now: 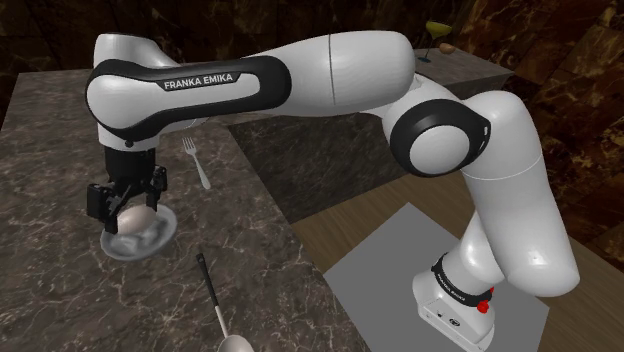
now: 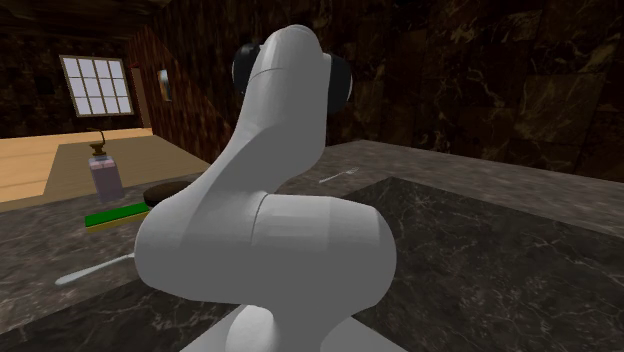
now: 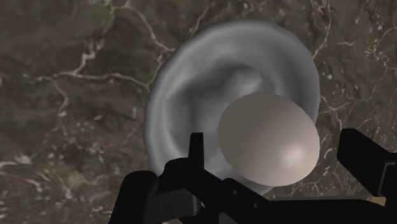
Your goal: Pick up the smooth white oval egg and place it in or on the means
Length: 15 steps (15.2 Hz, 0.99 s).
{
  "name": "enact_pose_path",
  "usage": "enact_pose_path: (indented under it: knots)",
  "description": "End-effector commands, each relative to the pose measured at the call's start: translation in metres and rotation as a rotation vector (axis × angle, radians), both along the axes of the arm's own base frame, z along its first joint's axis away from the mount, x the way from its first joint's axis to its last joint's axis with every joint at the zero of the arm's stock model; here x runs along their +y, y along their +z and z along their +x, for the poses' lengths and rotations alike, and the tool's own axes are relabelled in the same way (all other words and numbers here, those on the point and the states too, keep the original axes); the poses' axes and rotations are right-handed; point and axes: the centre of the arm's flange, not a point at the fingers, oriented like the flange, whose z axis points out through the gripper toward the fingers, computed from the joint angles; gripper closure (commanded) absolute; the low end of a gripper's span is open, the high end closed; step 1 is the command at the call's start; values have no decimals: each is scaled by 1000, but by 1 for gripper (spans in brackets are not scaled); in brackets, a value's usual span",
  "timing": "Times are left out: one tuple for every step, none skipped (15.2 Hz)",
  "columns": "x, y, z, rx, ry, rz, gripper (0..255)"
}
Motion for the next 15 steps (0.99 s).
enact_pose_path:
  knots:
    - [0, 0, 0, 0, 0, 0, 0]
    - [0, 0, 0, 0, 0, 0, 0]
    - [0, 0, 0, 0, 0, 0, 0]
    - [-4, 12, 3, 0, 0, 0, 0]
    - [-8, 24, 6, 0, 0, 0, 0]
    - [-13, 37, 8, 0, 0, 0, 0]
    - [-16, 46, 11, 0, 0, 0, 0]
    - [-16, 46, 11, 0, 0, 0, 0]
    - [-16, 46, 11, 0, 0, 0, 0]
    - [-16, 46, 11, 0, 0, 0, 0]
    - [-16, 46, 11, 0, 0, 0, 0]
    - [-16, 46, 11, 0, 0, 0, 0]
    - [-16, 46, 11, 0, 0, 0, 0]
    - [-16, 46, 11, 0, 0, 0, 0]
    - [-16, 46, 11, 0, 0, 0, 0]
